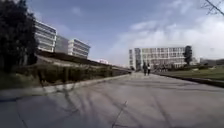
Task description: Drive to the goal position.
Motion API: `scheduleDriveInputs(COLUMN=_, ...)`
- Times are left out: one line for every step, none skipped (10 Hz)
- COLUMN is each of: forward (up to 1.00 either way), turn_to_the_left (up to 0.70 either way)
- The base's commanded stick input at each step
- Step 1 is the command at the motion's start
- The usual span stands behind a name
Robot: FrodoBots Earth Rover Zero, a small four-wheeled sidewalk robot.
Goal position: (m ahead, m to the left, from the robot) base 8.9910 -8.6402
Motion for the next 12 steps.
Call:
scheduleDriveInputs(forward=0.70, turn_to_the_left=0.01)
scheduleDriveInputs(forward=0.70, turn_to_the_left=0.04)
scheduleDriveInputs(forward=0.70, turn_to_the_left=0.09)
scheduleDriveInputs(forward=0.70, turn_to_the_left=0.17)
scheduleDriveInputs(forward=0.70, turn_to_the_left=0.28)
scheduleDriveInputs(forward=0.70, turn_to_the_left=0.34)
scheduleDriveInputs(forward=0.70, turn_to_the_left=0.35)
scheduleDriveInputs(forward=0.70, turn_to_the_left=0.35)
scheduleDriveInputs(forward=0.70, turn_to_the_left=0.35)
scheduleDriveInputs(forward=0.70, turn_to_the_left=0.35)
scheduleDriveInputs(forward=0.70, turn_to_the_left=0.35)
scheduleDriveInputs(forward=0.70, turn_to_the_left=0.35)
